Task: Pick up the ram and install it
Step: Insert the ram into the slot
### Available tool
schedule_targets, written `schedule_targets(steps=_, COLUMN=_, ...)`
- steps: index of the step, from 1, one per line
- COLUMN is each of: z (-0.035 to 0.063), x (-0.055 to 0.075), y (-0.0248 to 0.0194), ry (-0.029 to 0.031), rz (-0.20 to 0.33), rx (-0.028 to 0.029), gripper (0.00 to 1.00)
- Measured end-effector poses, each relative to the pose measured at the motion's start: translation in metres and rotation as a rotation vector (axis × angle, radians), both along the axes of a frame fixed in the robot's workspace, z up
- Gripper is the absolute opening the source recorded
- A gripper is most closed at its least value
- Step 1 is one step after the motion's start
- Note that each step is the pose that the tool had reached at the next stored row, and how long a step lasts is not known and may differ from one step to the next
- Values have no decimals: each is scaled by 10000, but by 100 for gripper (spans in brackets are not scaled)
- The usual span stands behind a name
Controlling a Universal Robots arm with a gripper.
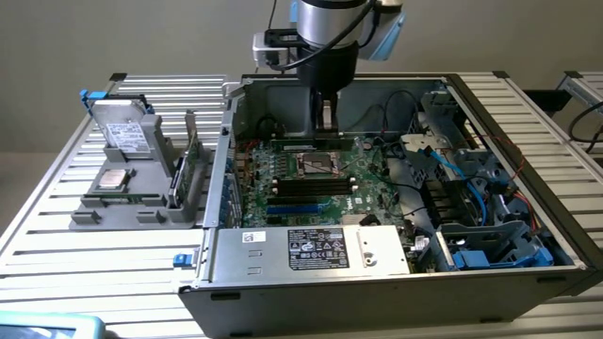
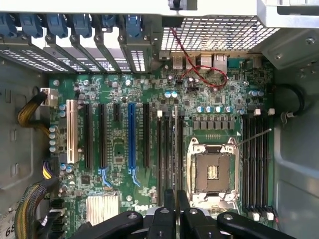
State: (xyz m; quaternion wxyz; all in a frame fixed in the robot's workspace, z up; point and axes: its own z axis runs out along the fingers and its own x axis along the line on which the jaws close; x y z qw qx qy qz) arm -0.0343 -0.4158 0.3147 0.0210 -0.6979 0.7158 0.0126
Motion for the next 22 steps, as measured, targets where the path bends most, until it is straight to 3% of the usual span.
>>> schedule_targets(steps=12, z=-219, x=84, y=-92, ry=0, rz=-39, rx=6, gripper=14)
schedule_targets(steps=22, z=-401, x=94, y=-95, ry=0, rz=27, rx=5, gripper=14)
